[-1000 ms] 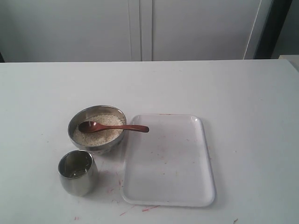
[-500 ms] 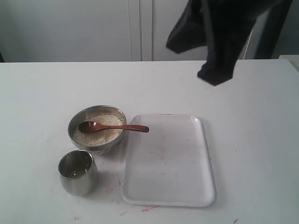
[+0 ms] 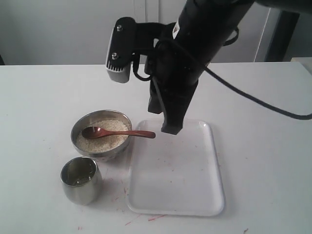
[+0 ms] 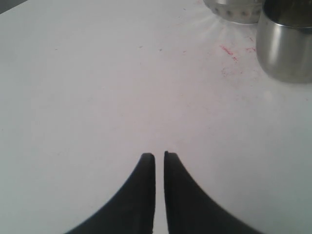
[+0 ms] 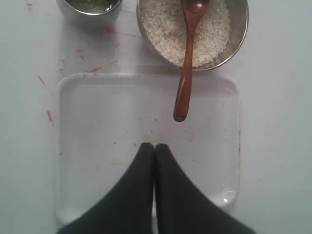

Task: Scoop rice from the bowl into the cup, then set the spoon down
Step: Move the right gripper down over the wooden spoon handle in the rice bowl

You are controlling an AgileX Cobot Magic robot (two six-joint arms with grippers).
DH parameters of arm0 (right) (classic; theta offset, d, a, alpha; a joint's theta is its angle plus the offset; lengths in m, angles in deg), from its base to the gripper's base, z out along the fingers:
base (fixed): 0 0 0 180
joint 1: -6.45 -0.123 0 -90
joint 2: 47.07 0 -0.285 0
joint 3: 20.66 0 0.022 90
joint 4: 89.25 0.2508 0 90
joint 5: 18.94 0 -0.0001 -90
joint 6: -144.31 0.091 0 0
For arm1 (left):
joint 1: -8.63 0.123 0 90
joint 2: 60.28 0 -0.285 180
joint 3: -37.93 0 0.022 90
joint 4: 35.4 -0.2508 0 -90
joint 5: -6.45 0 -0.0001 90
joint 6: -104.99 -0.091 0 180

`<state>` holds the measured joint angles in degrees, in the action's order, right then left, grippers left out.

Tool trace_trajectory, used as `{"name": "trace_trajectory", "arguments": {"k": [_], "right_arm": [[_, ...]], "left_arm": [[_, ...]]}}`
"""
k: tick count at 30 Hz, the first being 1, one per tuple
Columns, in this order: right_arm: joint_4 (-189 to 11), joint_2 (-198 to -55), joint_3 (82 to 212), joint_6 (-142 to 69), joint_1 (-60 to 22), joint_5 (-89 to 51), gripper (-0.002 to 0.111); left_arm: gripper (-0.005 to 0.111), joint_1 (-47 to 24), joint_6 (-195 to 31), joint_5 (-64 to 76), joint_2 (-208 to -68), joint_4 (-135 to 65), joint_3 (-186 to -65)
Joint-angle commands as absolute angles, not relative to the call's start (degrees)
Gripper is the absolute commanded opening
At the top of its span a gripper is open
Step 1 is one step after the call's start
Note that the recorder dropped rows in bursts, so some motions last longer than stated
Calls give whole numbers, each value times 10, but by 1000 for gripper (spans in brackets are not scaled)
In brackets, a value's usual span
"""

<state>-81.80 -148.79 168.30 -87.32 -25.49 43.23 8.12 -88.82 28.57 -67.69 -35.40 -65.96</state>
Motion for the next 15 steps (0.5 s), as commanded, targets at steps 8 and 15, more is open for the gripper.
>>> {"name": "trace_trajectory", "arguments": {"k": [8,15], "right_arm": [[-821,-1563,1681,-902,-255,392,9],[-824,-1598,1681,-914,-255,364,41]], "left_arm": [[14,79,-885,313,-681,-351,-654],[14,79,-885,313,-681,-351,-654]]}}
